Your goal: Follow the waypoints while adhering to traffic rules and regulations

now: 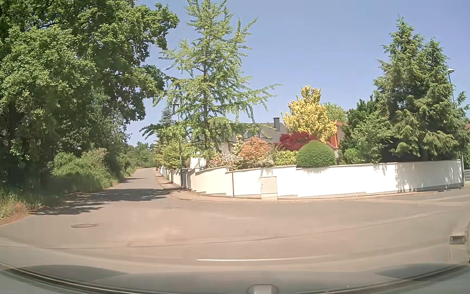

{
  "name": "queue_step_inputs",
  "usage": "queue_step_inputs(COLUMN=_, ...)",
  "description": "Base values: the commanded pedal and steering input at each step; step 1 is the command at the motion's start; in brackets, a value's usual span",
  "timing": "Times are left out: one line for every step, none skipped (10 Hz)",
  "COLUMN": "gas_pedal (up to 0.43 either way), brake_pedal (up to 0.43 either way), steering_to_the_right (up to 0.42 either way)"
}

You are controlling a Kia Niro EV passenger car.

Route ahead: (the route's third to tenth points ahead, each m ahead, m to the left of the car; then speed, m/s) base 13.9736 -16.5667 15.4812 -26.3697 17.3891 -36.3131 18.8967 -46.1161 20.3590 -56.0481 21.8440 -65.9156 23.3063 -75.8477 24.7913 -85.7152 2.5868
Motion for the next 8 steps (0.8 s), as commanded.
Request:
queue_step_inputs(gas_pedal=0.138, brake_pedal=0.0, steering_to_the_right=0.187)
queue_step_inputs(gas_pedal=0.079, brake_pedal=0.0, steering_to_the_right=0.2)
queue_step_inputs(gas_pedal=0.059, brake_pedal=0.0, steering_to_the_right=0.218)
queue_step_inputs(gas_pedal=0.059, brake_pedal=0.0, steering_to_the_right=0.238)
queue_step_inputs(gas_pedal=0.059, brake_pedal=0.0, steering_to_the_right=0.249)
queue_step_inputs(gas_pedal=0.059, brake_pedal=0.0, steering_to_the_right=0.25)
queue_step_inputs(gas_pedal=0.059, brake_pedal=0.0, steering_to_the_right=0.257)
queue_step_inputs(gas_pedal=0.059, brake_pedal=0.0, steering_to_the_right=0.27)
